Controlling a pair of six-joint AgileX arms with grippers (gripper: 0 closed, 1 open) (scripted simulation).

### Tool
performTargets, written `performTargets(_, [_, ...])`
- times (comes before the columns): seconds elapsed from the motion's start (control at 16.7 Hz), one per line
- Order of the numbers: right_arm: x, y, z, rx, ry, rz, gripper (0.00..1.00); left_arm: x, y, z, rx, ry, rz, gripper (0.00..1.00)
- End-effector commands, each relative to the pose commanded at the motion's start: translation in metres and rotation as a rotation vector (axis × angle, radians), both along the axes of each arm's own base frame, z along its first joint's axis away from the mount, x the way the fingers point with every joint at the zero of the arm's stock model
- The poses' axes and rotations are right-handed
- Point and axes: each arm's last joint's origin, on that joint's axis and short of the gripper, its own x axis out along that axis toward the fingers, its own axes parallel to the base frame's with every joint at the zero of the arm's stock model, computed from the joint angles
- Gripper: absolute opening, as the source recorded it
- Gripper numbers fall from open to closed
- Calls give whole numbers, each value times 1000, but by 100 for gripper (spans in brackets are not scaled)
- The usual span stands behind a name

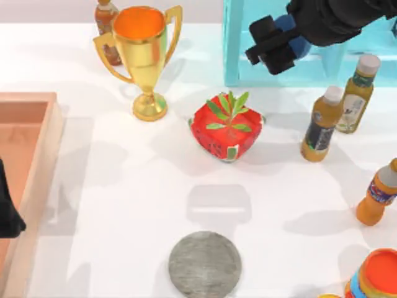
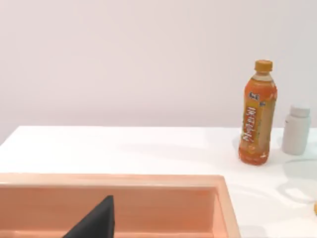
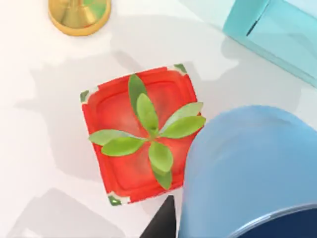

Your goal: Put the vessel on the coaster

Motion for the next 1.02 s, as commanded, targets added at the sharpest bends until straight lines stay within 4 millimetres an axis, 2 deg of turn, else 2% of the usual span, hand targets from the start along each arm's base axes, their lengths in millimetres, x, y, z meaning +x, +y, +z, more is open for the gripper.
performTargets(0.24, [-38, 67, -25, 107, 240, -152, 0, 0, 0, 0, 0, 0, 0, 100])
performTargets(0.48, [-77, 111, -68, 49, 466, -344, 0, 0, 0, 0, 0, 0, 0, 100])
performTargets(0.78, [-107, 130, -111, -99, 598, -528, 0, 0, 0, 0, 0, 0, 0, 100])
performTargets(1.02, [-109, 131, -115, -117, 607, -545, 0, 0, 0, 0, 0, 0, 0, 100])
